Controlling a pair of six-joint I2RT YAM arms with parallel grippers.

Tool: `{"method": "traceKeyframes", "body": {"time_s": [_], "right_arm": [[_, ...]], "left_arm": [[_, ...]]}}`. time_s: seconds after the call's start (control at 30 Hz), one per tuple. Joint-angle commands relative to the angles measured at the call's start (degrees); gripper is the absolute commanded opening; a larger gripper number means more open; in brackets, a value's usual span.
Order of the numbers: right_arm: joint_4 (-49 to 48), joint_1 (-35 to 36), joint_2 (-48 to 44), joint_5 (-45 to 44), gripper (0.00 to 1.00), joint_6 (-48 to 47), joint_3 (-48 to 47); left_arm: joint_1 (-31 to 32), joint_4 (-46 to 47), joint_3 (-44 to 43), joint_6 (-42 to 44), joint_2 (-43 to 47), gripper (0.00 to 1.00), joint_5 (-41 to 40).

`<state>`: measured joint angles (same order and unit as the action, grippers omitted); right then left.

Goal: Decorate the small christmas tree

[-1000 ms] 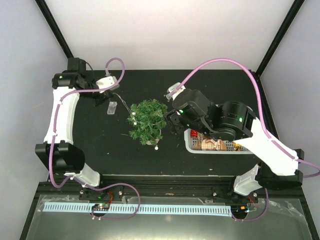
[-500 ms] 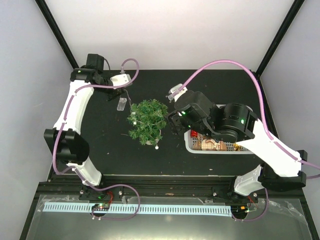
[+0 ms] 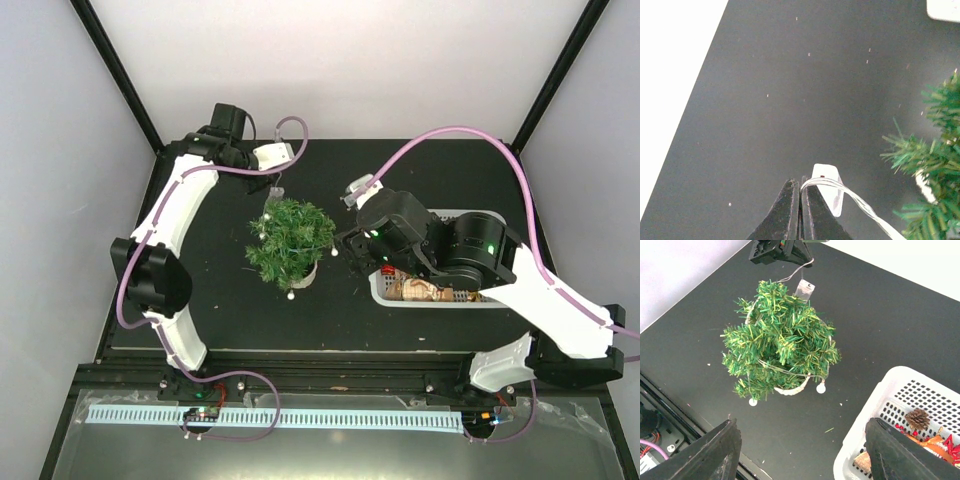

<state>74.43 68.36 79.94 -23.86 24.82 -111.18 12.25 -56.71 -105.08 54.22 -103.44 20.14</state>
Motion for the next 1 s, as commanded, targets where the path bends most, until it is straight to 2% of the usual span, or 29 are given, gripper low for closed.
{"method": "traceKeyframes", "body": {"time_s": [0.0, 0.23, 0.53, 0.67, 0.8, 0.97], "right_arm": [[-1.5, -0.3, -1.9, -0.3, 0.69, 1.9, 1.3], [-2.2, -0.3, -2.7, -0.5, 0.69, 2.7, 3.0], [-2.9, -2.2, -1.8, -2.5, 0.69, 4.3, 5.3], [-4.5, -9.8, -1.0, -0.3, 0.69, 5.7, 7.0], [-10.2, -20.3, -0.5, 7.7, 0.69, 5.1, 10.5], [-14.9, -23.3, 5.1, 13.7, 0.68, 0.3, 9.6]], "left_arm": [[0.8, 3.9, -3.0, -4.2, 0.5, 0.02, 6.4], [0.8, 2.7, -2.6, -3.4, 1.1, 0.02, 20.3], [0.8, -3.7, -2.7, 4.3, 0.4, 0.04, 33.9], [0.8, -5.2, -5.1, 4.4, -1.2, 0.04, 37.6], [0.8, -7.3, -8.2, 5.3, -3.5, 0.04, 41.2], [1.5, -7.7, -10.1, 5.3, -5.5, 0.04, 43.1]]}}
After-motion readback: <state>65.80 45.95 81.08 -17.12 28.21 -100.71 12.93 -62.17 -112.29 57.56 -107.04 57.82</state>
